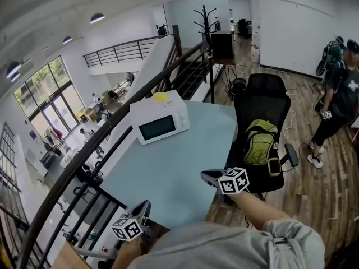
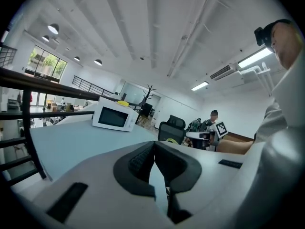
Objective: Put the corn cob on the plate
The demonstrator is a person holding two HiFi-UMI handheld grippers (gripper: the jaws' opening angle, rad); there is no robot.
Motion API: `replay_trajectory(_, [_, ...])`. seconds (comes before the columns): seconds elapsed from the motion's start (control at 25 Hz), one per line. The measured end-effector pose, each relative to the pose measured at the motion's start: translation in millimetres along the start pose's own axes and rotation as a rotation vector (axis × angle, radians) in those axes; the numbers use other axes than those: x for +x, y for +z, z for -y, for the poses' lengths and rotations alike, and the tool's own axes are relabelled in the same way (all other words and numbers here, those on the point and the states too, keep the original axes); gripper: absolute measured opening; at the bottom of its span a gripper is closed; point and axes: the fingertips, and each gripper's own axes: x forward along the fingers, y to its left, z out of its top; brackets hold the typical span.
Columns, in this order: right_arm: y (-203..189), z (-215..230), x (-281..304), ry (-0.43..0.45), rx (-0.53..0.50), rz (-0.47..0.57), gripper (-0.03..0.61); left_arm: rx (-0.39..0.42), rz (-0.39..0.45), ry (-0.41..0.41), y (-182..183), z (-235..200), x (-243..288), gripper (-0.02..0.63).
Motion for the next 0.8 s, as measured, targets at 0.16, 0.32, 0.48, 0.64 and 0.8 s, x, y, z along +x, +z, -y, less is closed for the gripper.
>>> replay_trajectory(0.16, [-23.7,-19.0,24.1,-0.007,0.032,-0.033,0.017,-0.018,0.013,0.004,-5.3,-36.3,-35.0,0.018])
replay_trajectory(0.32, [-15.8,-29.6,35.4,0.005,0.007,-0.029,0.017,-0.042,0.06,0.008,3.7,-65.8,-44.9,0.018])
replay_trajectory(0.48, [5.1,-34.0,32.0,0.01,-0.018,0.006,0.017,-0.028,0.072,-0.036,15.4,-65.3,-26.0,0.018])
replay_trajectory(0.64, [17.8,-32.1,19.2,0.006,-0.027,0.025,0.017,-0.015,0.067,-0.098,23.0,-43.6,-3.1,0.018])
replay_trajectory(0.8, [20.4,-17.1,10.5,-0.008,-0.03,0.029,0.017,-0.013,0.062,-0.117,22.9,-32.8,9.9,0.018])
